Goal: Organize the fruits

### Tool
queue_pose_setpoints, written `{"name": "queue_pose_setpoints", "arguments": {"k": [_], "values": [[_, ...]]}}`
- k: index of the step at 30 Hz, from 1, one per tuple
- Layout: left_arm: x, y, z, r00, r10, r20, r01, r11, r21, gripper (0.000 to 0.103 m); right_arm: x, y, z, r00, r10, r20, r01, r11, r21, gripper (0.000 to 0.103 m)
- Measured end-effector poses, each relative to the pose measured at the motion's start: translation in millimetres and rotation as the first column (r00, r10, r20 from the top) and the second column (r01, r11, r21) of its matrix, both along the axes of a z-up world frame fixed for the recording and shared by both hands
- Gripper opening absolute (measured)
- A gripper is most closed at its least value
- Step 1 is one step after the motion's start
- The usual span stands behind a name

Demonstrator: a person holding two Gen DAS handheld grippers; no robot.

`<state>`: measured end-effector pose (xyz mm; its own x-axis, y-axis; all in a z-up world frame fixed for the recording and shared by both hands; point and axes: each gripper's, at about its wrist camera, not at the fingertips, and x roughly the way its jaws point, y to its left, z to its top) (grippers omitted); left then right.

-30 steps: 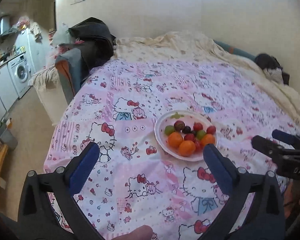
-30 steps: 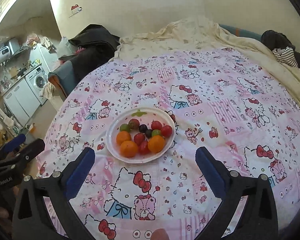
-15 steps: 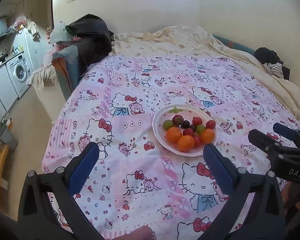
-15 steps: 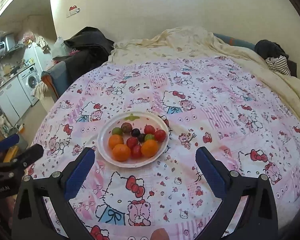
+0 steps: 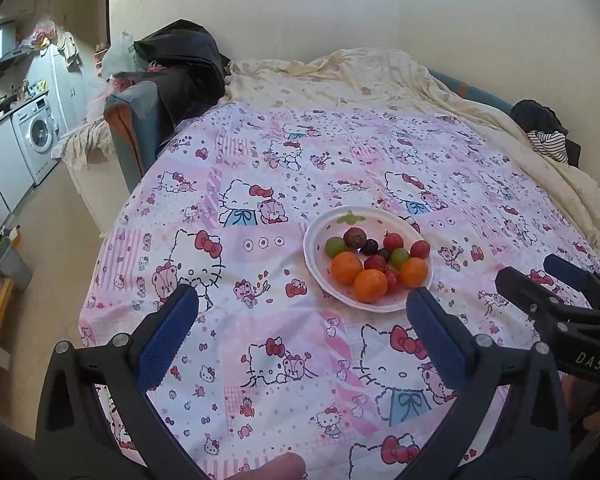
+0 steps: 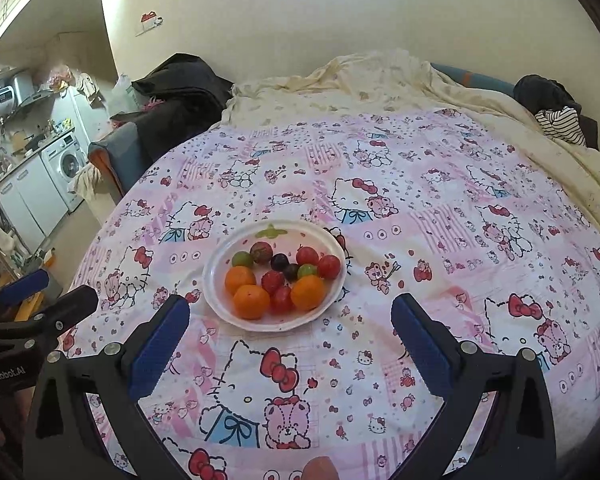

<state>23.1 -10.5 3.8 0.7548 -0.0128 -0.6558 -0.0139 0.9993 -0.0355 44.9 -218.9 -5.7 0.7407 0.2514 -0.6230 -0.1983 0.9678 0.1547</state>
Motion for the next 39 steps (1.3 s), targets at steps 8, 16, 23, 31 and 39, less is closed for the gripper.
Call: {"name": "queue_pose_setpoints", "arguments": {"k": [8, 16, 23, 31, 39], "values": [[-0.7, 3.6, -0.9, 1.0, 0.004, -0.005, -0.004, 1.0, -0.009, 0.103, 0.4, -0.3, -0.3, 1.0, 0.0, -0.001, 0.0, 1.0, -0.001, 0.103], [-0.7, 4.3, -0.4, 1.0, 0.006, -0.006, -0.006, 1.0, -0.013, 0.103, 0.4, 0.0, -0.6, 1.0, 0.004, -0.001, -0.004, 1.0, -0.01, 0.103], [-0.5, 4.3, -0.2, 1.0, 0.006, -0.006, -0.006, 1.0, -0.013, 0.103, -0.5, 0.6, -0.9, 1.0, 0.004, -0.001, -0.004, 1.0, -0.012, 0.103], [-0.6, 4.6, -0.3, 1.0, 0.006, -0.006, -0.006, 1.0, -0.013, 0.103, -0.9, 1.1, -0.9, 1.0, 0.003, 0.001, -0.003, 1.0, -0.012, 0.103], [-0.5, 5.3, 0.6, 1.0, 0.006, -0.006, -0.006, 1.0, -0.014, 0.103, -0.8, 1.0, -0.8, 1.0, 0.004, 0.0, -0.004, 1.0, -0.013, 0.103]]}}
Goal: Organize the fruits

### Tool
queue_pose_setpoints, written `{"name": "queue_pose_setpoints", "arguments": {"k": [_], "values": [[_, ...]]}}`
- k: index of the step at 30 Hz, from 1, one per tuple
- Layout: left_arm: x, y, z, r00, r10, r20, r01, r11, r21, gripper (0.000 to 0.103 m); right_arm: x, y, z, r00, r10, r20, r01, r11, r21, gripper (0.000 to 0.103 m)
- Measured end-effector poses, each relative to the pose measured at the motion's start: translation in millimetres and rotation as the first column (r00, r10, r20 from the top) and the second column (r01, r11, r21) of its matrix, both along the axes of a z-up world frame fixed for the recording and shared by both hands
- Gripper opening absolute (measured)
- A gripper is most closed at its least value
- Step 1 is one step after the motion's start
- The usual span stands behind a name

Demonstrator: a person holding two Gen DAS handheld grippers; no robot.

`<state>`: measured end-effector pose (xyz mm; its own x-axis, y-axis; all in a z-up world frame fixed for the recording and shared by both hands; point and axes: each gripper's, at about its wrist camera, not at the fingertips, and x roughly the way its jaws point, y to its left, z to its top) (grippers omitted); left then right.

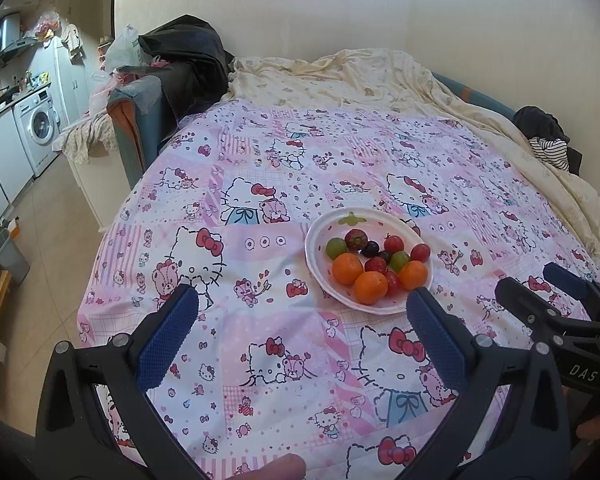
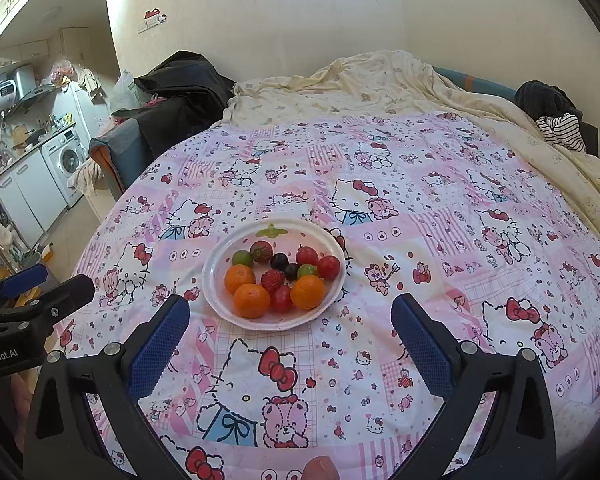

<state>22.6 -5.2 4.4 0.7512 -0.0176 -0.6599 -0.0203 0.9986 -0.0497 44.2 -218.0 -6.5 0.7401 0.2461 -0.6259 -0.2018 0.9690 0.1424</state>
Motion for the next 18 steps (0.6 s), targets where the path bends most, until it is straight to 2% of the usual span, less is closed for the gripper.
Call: {"name": "queue_pose_setpoints", "arguments": {"k": [18], "values": [[0.0, -0.2, 1.3, 1.0, 0.0, 0.003, 0.0, 1.0, -0.002, 0.103, -0.2, 0.4, 0.2, 1.0, 0.001, 0.0, -0.001, 1.0, 0.0, 0.103]]}}
